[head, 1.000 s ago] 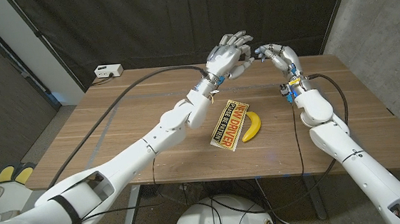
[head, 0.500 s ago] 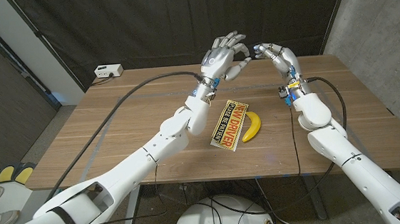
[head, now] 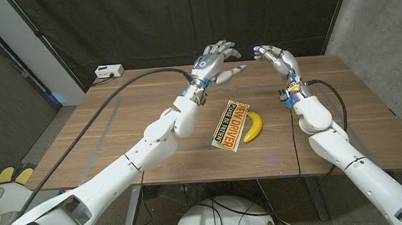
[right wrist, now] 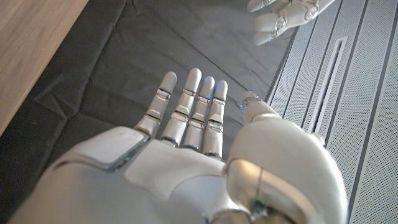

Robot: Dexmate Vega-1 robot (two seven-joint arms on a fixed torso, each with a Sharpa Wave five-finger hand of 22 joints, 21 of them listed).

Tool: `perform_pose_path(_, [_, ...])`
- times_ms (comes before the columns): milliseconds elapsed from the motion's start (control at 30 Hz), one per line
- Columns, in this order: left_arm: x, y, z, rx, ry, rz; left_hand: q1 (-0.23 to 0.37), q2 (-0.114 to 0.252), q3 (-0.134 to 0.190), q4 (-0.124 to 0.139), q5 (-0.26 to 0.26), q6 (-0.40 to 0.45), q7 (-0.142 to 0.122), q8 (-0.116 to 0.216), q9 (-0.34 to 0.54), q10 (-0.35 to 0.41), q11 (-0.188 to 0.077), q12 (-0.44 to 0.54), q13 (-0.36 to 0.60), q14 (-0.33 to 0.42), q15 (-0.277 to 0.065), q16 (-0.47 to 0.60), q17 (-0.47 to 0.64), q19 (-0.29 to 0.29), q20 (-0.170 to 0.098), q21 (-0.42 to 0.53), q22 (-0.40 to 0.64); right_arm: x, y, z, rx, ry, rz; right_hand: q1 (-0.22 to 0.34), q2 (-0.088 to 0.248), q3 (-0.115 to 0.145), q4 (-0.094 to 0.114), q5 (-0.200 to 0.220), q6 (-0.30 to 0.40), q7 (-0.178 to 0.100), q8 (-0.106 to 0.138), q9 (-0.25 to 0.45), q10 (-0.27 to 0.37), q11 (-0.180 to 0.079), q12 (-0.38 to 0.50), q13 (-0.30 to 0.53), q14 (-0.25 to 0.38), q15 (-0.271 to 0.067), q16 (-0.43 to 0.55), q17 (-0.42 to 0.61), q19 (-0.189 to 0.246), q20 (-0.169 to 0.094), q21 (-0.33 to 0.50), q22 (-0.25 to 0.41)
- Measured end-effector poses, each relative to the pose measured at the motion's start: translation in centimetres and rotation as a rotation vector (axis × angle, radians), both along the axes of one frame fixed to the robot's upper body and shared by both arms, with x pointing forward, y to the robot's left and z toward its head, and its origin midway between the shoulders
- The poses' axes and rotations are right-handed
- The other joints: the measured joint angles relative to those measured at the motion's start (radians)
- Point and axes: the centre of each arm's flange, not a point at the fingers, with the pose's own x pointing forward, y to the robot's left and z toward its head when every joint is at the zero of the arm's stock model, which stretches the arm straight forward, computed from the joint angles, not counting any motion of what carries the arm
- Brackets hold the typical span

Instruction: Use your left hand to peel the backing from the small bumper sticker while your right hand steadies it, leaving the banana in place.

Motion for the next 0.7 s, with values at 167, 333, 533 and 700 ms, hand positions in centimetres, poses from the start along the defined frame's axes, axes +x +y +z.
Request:
perform_pose_path(167, [-1.3, 1.1, 0.0, 0.019, 0.054, 0.029, -0.008, 0.008, 0.0, 0.0, 0.0, -0.028, -0.002, -0.031, -0.018, 0.018, -0.018, 0.008, 0.0, 0.018, -0.007, 0.014, 0.0, -0.001, 0.001, -0.004, 0.005, 0.1, 0.1, -0.3, 0.008, 0.001, -0.002, -0.016, -0.008, 0.0, 0.0, 0.0, -0.025, -0.003, -0.017, -0.01, -0.021, 0.001, -0.019, -0.013, -0.014, 0.001, -0.015, -0.01, -0.005, 0.005, 0.0, 0.0])
perform_pose_path(333, [-2.2, 1.6, -0.2, 0.063, 0.115, 0.077, -0.011, 0.011, 0.003, -0.003, 0.0, -0.032, -0.004, -0.052, -0.035, -0.001, 0.0, 0.007, 0.0, -0.014, 0.007, 0.002, -0.005, -0.019, 0.002, -0.011, 0.005, 0.0, 0.3, -0.7, 0.013, 0.001, -0.003, -0.026, -0.008, 0.0, 0.0, 0.0, -0.039, -0.011, -0.03, -0.017, -0.033, 0.003, -0.034, -0.026, -0.02, 0.005, -0.03, -0.021, -0.005, 0.005, 0.0, 0.0])
perform_pose_path(533, [-3.8, 2.2, 0.6, 0.162, 0.175, 0.151, -0.024, -0.002, -0.001, -0.015, 0.0, 0.014, 0.032, -0.059, -0.053, -0.032, 0.018, -0.004, 0.0, -0.059, 0.03, -0.002, -0.005, -0.058, 0.002, -0.034, 0.009, 0.0, 0.4, -1.2, 0.026, 0.007, -0.002, -0.038, -0.006, 0.0, 0.0, 0.0, -0.043, -0.014, -0.037, -0.026, -0.04, 0.0, -0.042, -0.036, -0.02, 0.005, -0.034, -0.021, -0.005, 0.005, 0.0, 0.0])
perform_pose_path(700, [-4.7, 2.3, 0.9, 0.255, 0.235, 0.207, -0.028, -0.006, -0.005, -0.019, 0.0, 0.07, 0.037, -0.057, -0.06, -0.032, 0.018, -0.004, 0.0, -0.065, 0.036, -0.006, -0.007, -0.058, 0.002, -0.035, 0.009, -0.3, 0.5, -1.5, 0.048, 0.0, -0.002, -0.047, -0.005, 0.0, 0.0, 0.0, -0.043, -0.014, -0.041, -0.03, -0.039, 0.0, -0.05, -0.041, -0.02, 0.005, -0.034, -0.021, -0.005, 0.005, -0.005, 0.0])
